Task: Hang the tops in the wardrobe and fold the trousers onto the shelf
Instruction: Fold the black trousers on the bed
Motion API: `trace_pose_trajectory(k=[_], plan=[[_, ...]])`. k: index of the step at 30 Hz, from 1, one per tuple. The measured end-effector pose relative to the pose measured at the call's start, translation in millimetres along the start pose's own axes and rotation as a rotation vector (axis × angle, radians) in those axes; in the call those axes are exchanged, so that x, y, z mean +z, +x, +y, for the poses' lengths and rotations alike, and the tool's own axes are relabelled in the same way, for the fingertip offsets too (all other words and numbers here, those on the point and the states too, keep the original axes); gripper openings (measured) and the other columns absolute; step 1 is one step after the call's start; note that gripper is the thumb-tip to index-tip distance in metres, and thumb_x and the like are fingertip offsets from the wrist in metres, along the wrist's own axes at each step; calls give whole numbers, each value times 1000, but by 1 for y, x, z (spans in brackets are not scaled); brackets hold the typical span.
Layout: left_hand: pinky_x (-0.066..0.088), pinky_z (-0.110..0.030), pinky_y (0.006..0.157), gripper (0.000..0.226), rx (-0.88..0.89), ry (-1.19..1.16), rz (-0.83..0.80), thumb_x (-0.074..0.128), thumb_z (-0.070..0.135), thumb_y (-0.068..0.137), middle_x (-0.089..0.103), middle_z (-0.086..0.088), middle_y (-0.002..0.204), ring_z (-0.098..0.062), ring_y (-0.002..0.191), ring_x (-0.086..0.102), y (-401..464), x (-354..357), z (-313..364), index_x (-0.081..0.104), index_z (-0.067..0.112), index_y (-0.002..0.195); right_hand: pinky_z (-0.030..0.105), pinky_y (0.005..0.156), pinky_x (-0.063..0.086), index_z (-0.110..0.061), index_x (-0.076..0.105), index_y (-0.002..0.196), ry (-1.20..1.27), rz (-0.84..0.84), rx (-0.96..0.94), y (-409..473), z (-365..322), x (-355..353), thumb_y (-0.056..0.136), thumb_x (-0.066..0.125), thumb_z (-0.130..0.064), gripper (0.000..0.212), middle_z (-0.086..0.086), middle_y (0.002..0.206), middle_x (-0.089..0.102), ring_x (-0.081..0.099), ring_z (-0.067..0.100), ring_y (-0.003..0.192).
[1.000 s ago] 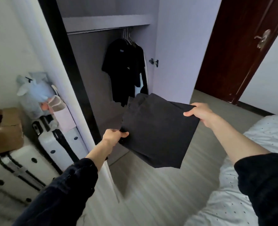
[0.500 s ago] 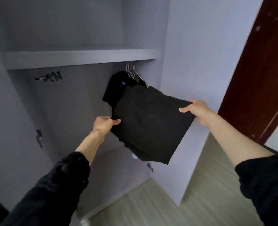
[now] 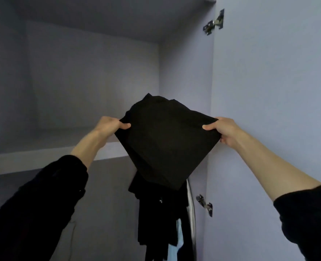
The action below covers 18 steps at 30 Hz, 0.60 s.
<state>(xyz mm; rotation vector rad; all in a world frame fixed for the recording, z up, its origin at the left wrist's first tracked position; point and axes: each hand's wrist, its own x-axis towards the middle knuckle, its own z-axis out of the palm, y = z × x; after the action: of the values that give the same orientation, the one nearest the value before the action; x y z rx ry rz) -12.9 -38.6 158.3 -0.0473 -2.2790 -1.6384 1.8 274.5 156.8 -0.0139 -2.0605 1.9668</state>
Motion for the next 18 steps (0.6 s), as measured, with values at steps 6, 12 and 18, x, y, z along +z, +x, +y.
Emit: trace_pose_trajectory(k=[6, 12, 18], plan=[[30, -36, 104, 57, 79, 83, -10, 65, 16, 86, 39, -14, 144, -30, 133, 35, 155, 0, 28, 41, -2, 135, 21, 59, 42, -6, 62, 96, -1, 50, -84, 136, -23, 44, 75, 69, 4, 24, 10, 100, 63, 58, 18, 79], [40, -32, 93, 51, 24, 327, -19, 69, 20, 85, 52, -14, 130, -32, 119, 50, 293, 32, -5, 50, -6, 125, 35, 90, 49, 5, 59, 114, -360, 170, -50, 259, 0, 84, 80, 71, -9, 39, 18, 115, 62, 59, 33, 106], [37, -33, 106, 64, 92, 665, -104, 67, 24, 86, 46, -16, 141, -28, 128, 46, 339, 64, -55, 40, 5, 140, 26, 101, 42, -21, 66, 117, -851, 61, -376, 286, 40, 99, 87, 63, -25, 30, 4, 124, 63, 56, 21, 117]])
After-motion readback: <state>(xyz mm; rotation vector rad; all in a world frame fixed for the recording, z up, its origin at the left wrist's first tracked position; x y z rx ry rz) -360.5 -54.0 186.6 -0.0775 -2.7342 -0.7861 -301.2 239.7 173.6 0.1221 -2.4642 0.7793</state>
